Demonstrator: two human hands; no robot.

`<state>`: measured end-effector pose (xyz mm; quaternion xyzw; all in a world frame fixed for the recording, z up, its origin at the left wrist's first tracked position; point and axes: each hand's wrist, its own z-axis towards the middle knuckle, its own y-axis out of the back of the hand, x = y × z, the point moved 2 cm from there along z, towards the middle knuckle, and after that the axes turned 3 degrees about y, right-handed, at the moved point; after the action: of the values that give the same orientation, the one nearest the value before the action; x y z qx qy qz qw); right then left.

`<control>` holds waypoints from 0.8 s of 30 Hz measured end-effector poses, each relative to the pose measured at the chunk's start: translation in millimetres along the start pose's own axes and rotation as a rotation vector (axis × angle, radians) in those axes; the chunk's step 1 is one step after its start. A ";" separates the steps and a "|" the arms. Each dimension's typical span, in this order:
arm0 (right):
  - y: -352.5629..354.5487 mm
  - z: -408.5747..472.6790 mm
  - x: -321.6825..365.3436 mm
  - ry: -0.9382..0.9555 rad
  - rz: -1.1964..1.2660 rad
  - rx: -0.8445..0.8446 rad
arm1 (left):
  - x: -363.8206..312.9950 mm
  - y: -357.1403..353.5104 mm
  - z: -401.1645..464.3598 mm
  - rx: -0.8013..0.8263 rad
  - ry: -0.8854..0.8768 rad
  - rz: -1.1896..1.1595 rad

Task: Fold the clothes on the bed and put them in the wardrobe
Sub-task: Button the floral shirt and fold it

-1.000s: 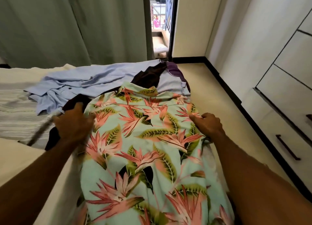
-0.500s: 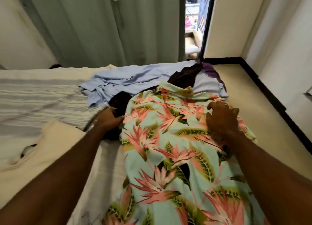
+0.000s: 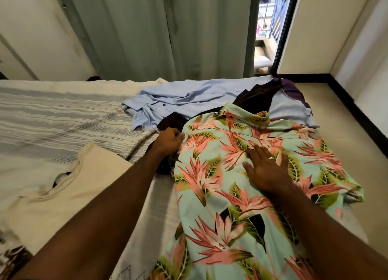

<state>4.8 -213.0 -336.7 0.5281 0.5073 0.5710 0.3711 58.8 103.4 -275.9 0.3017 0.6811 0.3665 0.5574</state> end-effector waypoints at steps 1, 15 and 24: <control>1.3 0.1 2.6 -0.010 -0.001 0.002 | 0.4 -2.6 2.3 0.047 0.046 -0.004; 14.5 50.6 112.9 0.172 0.062 0.085 | 16.7 19.8 14.6 0.175 0.224 -0.551; -6.0 54.2 102.3 0.149 0.017 0.204 | 43.2 46.9 9.4 0.630 0.131 -0.959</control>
<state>40.2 -103.4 -323.3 0.5236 0.5843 0.5572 0.2719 59.6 166.0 -261.0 0.0872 0.8512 -0.1299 0.5010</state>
